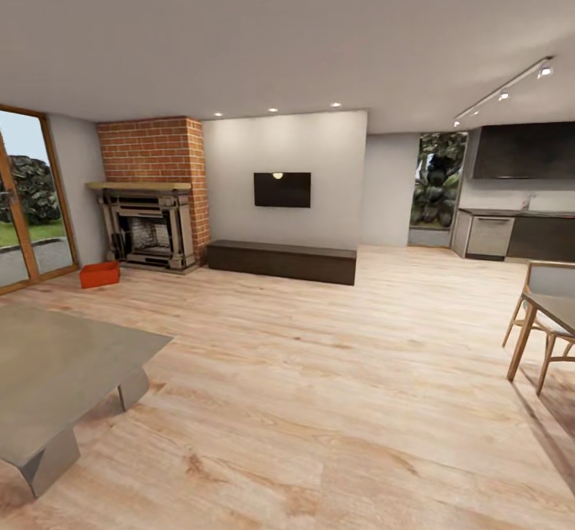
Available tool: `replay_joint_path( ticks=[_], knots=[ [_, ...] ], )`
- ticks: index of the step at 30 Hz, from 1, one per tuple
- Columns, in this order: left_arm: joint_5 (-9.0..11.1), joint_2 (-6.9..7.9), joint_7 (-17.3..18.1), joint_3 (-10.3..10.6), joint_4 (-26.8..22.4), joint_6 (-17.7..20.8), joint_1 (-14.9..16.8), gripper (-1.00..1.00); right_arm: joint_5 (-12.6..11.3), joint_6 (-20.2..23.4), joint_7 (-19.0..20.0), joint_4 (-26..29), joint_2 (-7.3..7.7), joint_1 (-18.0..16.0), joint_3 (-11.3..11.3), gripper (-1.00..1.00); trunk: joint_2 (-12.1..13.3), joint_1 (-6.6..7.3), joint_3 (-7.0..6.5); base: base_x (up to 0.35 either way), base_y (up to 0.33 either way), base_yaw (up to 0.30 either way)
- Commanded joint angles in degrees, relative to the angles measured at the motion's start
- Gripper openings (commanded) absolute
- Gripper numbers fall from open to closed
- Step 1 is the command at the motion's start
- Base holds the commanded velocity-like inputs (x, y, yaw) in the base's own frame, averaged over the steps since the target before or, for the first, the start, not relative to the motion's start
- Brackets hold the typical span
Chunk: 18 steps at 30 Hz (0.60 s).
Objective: Move the two storage containers from the living room to the garage. In the garage, place one container on the floor and stack the other container on top of it (either order is fine).
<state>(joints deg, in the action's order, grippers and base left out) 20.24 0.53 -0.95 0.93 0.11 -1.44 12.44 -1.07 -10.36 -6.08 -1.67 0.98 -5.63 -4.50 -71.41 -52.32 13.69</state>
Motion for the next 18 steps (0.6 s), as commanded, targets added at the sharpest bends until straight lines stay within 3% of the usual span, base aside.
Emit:
replay_joint_path(
  ticks=[1, 18],
  knots=[
    [0.2, -0.01, -0.1, 0.1, 0.0, -0.1, 0.0, 1.0, -0.1, -0.3, -0.2, -0.2, -0.01, -0.1, -0.4, 1.0, 0.0, -0.04, 0.07, 0.322, 0.0, 0.0],
    [0.2, -0.01, -0.1, 0.1, 0.0, -0.1, 0.0, 1.0, -0.1, -0.3, -0.2, -0.2, -0.01, -0.1, -0.5, 1.0, 0.0, -0.04, 0.07, 0.322, 0.0, 0.0]
  ],
)
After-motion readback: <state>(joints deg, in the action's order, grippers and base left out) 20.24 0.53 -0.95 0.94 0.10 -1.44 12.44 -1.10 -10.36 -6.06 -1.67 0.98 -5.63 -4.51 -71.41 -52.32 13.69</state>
